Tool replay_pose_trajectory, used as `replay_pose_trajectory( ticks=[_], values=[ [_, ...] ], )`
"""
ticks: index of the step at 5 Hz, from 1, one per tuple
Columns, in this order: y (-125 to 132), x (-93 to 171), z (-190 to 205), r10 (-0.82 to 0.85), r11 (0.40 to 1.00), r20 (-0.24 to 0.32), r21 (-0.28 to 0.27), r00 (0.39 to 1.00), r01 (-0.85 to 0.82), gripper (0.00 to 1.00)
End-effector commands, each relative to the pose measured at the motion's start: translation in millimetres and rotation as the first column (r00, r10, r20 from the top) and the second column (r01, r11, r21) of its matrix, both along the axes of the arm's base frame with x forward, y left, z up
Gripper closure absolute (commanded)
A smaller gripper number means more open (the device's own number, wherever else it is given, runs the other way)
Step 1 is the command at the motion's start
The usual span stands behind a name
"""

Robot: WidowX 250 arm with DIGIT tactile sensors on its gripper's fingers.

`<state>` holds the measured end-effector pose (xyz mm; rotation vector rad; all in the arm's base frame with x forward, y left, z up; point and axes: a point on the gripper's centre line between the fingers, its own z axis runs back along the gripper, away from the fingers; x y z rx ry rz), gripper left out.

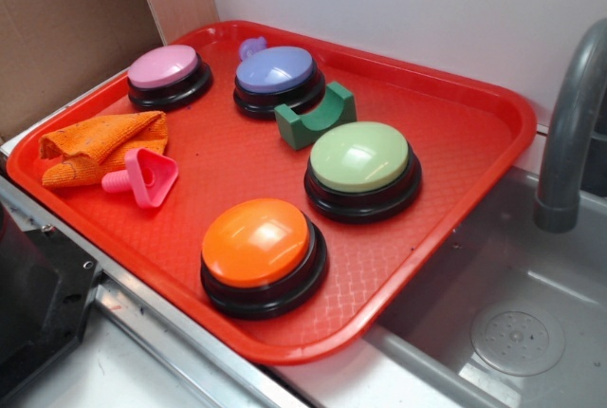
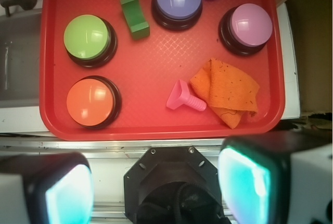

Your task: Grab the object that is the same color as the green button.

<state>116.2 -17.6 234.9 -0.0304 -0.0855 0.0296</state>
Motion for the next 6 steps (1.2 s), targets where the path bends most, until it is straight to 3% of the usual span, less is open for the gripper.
replay_pose_trajectory(
  ticks=[1, 2, 3, 5, 6],
  values=[
    [0, 0, 0, 0.000, 1.000, 0.000, 0.000, 1.000, 0.000, 0.00],
    [-7, 19, -20, 0.104, 0.992, -0.046, -0.063, 0.994, -0.106, 0.00],
    [-17, 36, -31, 0.214, 0.968, -0.053, -0.120, 0.975, -0.219, 0.00],
    [-16, 85, -77, 0.559, 0.821, -0.048, -0.108, 0.828, -0.561, 0.00],
    [-14, 108, -96, 0.669, 0.740, -0.011, -0.083, 0.743, -0.668, 0.00]
  ],
)
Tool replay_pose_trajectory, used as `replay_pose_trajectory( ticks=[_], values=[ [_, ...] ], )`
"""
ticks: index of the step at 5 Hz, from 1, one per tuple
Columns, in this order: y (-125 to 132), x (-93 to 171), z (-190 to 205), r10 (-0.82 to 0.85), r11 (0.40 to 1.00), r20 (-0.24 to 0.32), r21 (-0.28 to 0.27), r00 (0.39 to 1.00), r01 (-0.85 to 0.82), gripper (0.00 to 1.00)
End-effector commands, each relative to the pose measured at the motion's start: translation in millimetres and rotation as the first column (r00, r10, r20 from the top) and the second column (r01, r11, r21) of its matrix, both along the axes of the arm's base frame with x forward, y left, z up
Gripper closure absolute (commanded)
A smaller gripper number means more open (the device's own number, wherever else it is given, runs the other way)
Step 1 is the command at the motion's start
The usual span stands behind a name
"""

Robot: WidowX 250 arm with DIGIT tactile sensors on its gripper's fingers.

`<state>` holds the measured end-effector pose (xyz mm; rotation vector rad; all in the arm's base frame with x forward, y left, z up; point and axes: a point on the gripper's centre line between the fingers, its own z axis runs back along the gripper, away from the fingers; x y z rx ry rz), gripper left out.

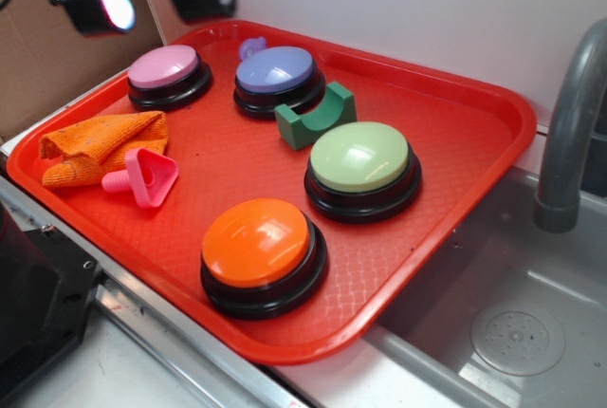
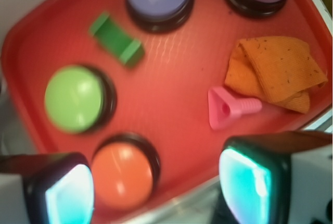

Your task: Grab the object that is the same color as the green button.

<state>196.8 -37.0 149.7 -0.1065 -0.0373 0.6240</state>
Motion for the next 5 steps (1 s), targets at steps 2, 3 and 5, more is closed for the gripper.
replay_pose_trajectory(
  ticks=[2, 3, 5],
  values=[
    [20, 63, -56, 0.328, 0.934, 0.140, 0.099, 0.934, -0.343, 0.00],
    [26, 70, -74, 0.383, 0.915, 0.095, 0.095, 0.919, -0.392, 0.00],
    [29, 80, -113, 0.426, 0.895, 0.122, 0.086, 0.896, -0.438, 0.00]
  ],
)
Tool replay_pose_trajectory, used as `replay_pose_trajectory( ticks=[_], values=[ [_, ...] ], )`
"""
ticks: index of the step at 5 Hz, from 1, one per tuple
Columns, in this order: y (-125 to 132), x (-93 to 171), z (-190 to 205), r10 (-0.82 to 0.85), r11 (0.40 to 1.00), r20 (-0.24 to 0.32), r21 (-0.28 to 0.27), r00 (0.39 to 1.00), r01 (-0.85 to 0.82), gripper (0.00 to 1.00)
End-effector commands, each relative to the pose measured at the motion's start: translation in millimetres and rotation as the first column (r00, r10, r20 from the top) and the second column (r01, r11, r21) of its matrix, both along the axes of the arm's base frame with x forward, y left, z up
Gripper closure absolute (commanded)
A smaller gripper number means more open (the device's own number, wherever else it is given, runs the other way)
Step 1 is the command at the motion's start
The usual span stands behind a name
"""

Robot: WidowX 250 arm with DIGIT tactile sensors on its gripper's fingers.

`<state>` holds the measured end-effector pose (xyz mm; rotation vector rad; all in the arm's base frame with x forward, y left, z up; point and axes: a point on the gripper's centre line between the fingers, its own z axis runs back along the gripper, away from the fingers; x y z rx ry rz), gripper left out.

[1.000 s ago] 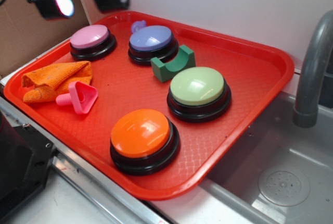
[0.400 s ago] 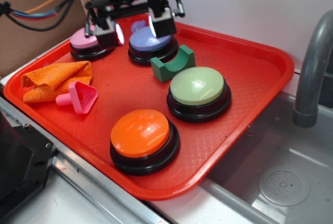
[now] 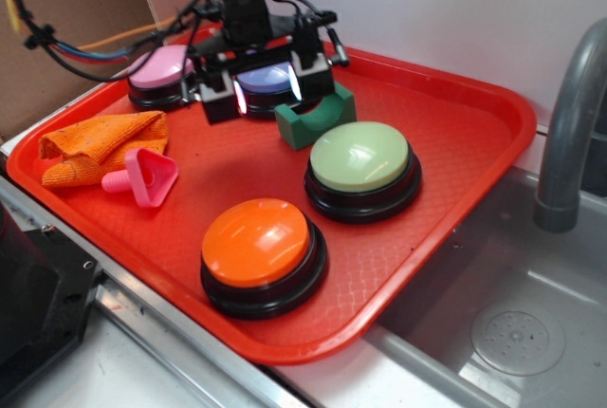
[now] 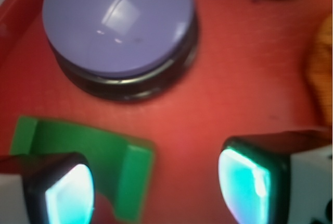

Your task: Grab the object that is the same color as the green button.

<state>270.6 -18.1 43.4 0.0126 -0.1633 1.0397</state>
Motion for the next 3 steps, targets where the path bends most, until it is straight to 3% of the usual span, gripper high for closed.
replay_pose_trajectory(
  ticks=[1, 3],
  values=[
    [9.7, 5.5, -11.2, 0.026, 0.999, 0.067, -0.035, 0.997, -0.024, 1.00],
    [3.6, 2.8, -10.7, 0.018, 0.998, 0.080, -0.062, 0.997, -0.013, 1.00]
  ],
)
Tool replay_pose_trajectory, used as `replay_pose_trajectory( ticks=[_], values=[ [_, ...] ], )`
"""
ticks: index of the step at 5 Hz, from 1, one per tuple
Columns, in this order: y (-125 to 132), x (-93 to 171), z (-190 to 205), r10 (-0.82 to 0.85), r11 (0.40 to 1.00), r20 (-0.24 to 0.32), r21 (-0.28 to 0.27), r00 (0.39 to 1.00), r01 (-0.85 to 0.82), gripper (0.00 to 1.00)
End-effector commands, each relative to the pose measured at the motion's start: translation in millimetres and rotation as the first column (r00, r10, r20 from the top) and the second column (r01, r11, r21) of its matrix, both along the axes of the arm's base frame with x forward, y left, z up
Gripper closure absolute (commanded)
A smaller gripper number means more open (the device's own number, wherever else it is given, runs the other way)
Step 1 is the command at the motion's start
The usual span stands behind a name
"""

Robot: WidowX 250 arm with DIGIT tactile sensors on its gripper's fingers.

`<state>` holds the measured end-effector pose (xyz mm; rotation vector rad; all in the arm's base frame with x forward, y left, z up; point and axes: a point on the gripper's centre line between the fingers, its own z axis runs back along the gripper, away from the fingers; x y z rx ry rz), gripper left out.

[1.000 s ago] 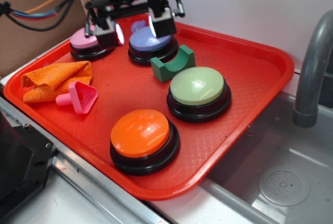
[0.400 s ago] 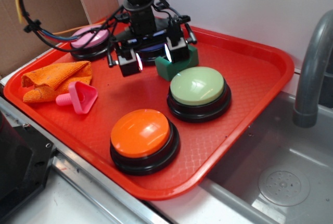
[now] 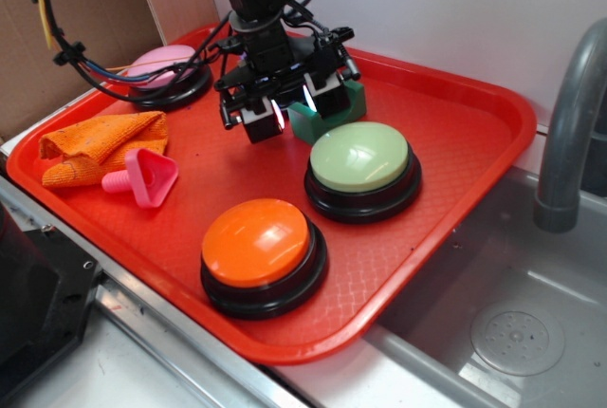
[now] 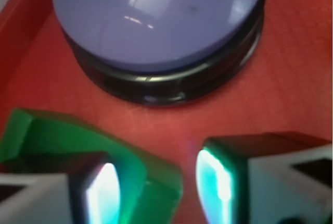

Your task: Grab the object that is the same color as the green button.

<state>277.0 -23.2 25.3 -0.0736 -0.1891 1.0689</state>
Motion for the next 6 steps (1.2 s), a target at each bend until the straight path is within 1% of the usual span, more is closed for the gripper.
replay_pose_trajectory(
  ticks=[1, 2, 3, 4, 5, 6],
  values=[
    [10, -5, 9, 0.002, 1.000, 0.023, 0.013, 1.000, -0.003, 1.00],
    [11, -3, 23, -0.156, 0.987, 0.003, 0.035, 0.988, 0.156, 1.00],
    [9, 2, 56, -0.387, 0.921, -0.082, 0.001, 0.918, 0.389, 1.00],
    [2, -5, 91, -0.537, 0.843, -0.060, 0.008, 0.842, 0.538, 1.00],
    [2, -20, 125, -0.725, 0.684, -0.150, -0.047, 0.672, 0.728, 1.00],
    [13, -50, 150, -0.781, 0.619, -0.129, -0.028, 0.611, 0.785, 1.00]
  ],
)
